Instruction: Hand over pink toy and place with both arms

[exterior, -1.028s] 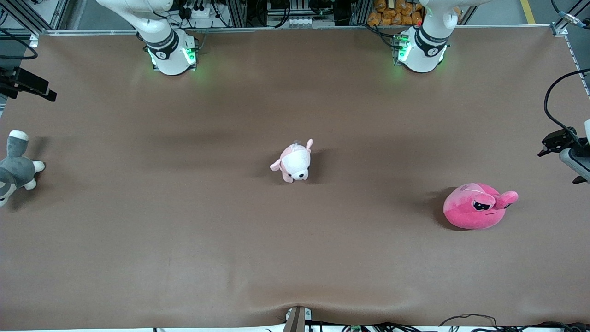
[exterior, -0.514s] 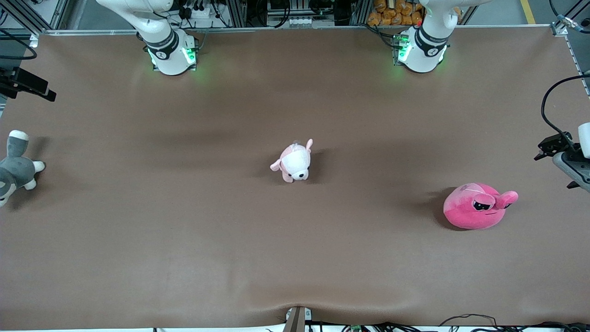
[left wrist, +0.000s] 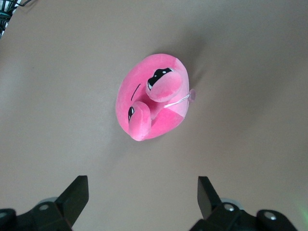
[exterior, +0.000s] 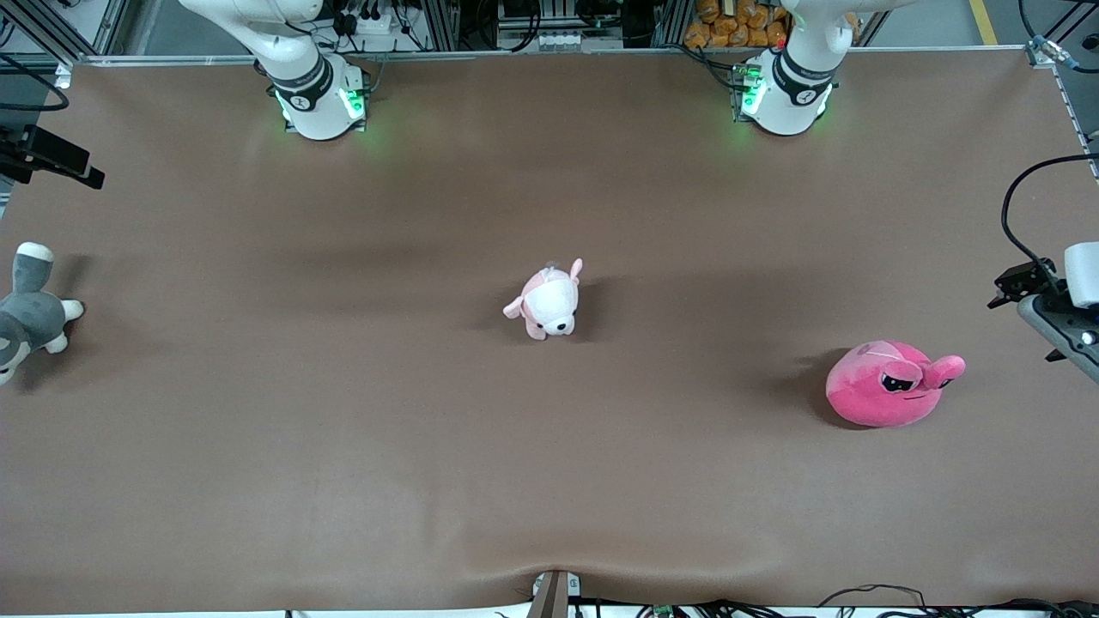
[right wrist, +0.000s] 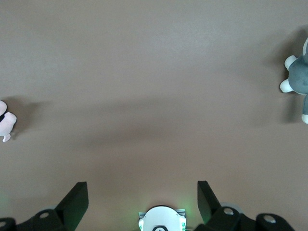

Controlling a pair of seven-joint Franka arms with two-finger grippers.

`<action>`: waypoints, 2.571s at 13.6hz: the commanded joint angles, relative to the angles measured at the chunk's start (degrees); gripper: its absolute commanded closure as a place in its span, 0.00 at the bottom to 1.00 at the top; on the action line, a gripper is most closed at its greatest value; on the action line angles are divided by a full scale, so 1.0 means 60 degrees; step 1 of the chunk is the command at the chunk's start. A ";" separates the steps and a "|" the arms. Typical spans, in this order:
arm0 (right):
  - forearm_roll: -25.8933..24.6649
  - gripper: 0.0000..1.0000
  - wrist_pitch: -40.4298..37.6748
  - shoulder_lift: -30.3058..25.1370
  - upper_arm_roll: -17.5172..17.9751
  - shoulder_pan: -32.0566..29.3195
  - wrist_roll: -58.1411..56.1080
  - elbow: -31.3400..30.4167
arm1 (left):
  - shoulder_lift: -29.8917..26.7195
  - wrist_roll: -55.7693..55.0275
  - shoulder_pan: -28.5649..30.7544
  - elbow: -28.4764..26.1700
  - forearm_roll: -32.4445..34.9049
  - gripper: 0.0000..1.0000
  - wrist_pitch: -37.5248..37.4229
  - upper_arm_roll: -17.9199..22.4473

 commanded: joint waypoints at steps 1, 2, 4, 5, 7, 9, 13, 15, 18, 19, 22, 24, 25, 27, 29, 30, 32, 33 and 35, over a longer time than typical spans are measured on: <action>0.0010 0.00 0.0033 -0.0053 0.0107 -0.0165 0.0095 -0.0069 | 0.0124 0.0199 0.0065 -0.0064 0.0000 0.00 0.0233 -0.0027; 0.0010 0.00 0.0033 -0.0053 0.0092 -0.0165 0.0095 -0.0069 | 0.0168 0.0228 0.0065 -0.0137 0.0000 0.00 0.0379 -0.0027; 0.0010 0.00 0.0033 -0.0053 0.0107 -0.0165 0.0095 -0.0069 | 0.0183 0.0287 0.0050 -0.0298 0.0000 0.00 0.0570 -0.0027; 0.0010 0.00 0.0033 -0.0053 0.0092 -0.0165 0.0095 -0.0069 | 0.0198 0.0301 0.0065 -0.0313 0.0000 0.00 0.0629 -0.0027; 0.0010 0.00 0.0033 -0.0053 0.0092 -0.0165 0.0095 -0.0083 | 0.0256 0.0302 0.0080 -0.0401 0.0000 0.00 0.0761 -0.0027; 0.0010 0.00 0.0048 -0.0039 0.0107 -0.0165 0.0095 -0.0069 | 0.0242 0.0302 0.0094 -0.0605 0.0000 0.00 0.1039 -0.0027; 0.0010 0.00 0.0048 -0.0053 0.0092 -0.0165 0.0095 -0.0069 | 0.0256 0.0374 0.0109 -0.0796 0.0000 0.00 0.1259 -0.0027; 0.0010 0.00 0.0033 -0.0039 0.0092 -0.0180 0.0095 -0.0083 | 0.0329 0.0462 0.0123 -0.0855 -0.0087 0.00 0.1448 -0.0027; 0.0010 0.00 0.0033 -0.0038 0.0092 -0.0180 0.0095 -0.0069 | 0.0374 0.0653 0.0226 -0.1133 -0.0161 0.00 0.1873 -0.0027; 0.0010 0.00 0.0033 -0.0038 0.0092 -0.0180 0.0095 -0.0069 | 0.0388 0.0726 0.0226 -0.1163 -0.0175 0.00 0.1933 -0.0027; 0.0010 0.00 0.0048 -0.0038 0.0107 -0.0180 0.0095 -0.0069 | 0.0388 0.0770 0.0197 -0.1367 -0.0293 0.00 0.2182 -0.0027; 0.0010 0.00 0.0033 -0.0038 0.0092 -0.0180 0.0095 -0.0069 | 0.0403 0.0785 0.0226 -0.1499 -0.0438 0.00 0.2386 -0.0042; 0.0010 0.00 0.0048 -0.0038 0.0092 -0.0180 0.0095 -0.0083 | 0.0446 0.0843 0.0226 -0.1529 -0.0483 0.00 0.2431 -0.0042; 0.0010 0.00 0.0033 -0.0038 0.0107 -0.0180 0.0095 -0.0069 | 0.0520 0.0858 0.0226 -0.1529 -0.0498 0.00 0.2489 -0.0042; 0.0010 0.00 0.0033 -0.0038 0.0092 -0.0180 0.0095 -0.0083 | 0.0622 0.0873 0.0168 -0.1645 -0.0658 0.00 0.2708 -0.0042; 0.0010 0.00 0.0048 -0.0038 0.0107 -0.0180 0.0095 -0.0083 | 0.0637 0.0873 0.0211 -0.1704 -0.0688 0.00 0.2840 -0.0042; 0.0010 0.00 0.0033 -0.0038 0.0107 -0.0180 0.0095 -0.0069 | 0.0637 0.0946 0.0182 -0.1749 -0.0688 0.00 0.2885 -0.0042; 0.0010 0.00 0.0033 -0.0038 0.0092 -0.0180 0.0095 -0.0083 | 0.0652 0.0961 0.0211 -0.1749 -0.0688 0.00 0.2914 -0.0042; 0.0010 0.00 0.0033 -0.0038 0.0107 -0.0180 0.0095 -0.0083 | 0.0681 0.1049 0.0182 -0.1908 -0.0703 0.00 0.3148 -0.0042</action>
